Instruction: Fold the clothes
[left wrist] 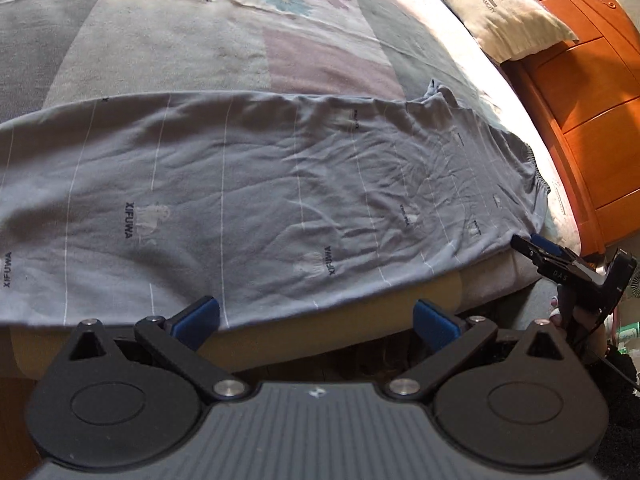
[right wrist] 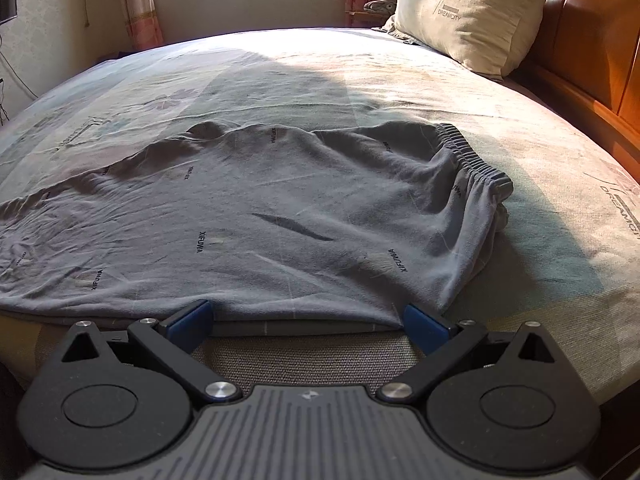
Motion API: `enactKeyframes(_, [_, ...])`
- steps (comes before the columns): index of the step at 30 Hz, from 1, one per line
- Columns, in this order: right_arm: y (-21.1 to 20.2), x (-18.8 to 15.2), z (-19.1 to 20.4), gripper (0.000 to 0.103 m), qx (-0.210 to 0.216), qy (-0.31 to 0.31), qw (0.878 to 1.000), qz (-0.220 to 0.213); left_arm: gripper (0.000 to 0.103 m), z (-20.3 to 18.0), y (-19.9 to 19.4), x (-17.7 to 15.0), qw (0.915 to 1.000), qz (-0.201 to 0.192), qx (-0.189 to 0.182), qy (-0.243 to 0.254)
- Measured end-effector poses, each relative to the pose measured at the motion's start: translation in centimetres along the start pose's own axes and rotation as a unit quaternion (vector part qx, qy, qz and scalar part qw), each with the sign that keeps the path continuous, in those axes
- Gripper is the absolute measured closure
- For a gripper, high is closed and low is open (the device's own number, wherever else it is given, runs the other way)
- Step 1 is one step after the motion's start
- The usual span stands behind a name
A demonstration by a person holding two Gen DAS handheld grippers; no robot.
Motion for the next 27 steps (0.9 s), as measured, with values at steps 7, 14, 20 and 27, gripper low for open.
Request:
enactKeyframes(7, [0.2,0.0,0.1,0.000,-0.005,-0.002,1.000,0.005,0.001,3.0,-0.8,1.7,0.9973,-0.048,0.050,-0.024])
enactKeyframes(14, [0.2,-0.1,0.5,0.000,-0.004,0.008,1.000,0.022,0.001,3.5,-2.5,1.2,0.9971,-0.068,0.030,-0.017])
enactKeyframes(20, [-0.1,1.7,8.2,0.000,0.084,-0.034,0.996,0.009,0.001,8.4,-3.7,5.4,0.9881,-0.118,0.049,-0.085])
enactKeyframes(27, [2.5,1.2,16.7,0.000,0.151,-0.109,0.981,0.049,0.001,12.3,-2.1,6.0,0.9837,-0.119,0.061,-0.121])
Point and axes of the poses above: each gripper's, at about its wrist camera, not at the fingertips, and y roughly the way its jaws point, z to its left, x to its top, the point moved 8 cm from there along y, roughly the way its jaws point, and after that the axes turned 15 degrees about x, right-handed, at the moved point
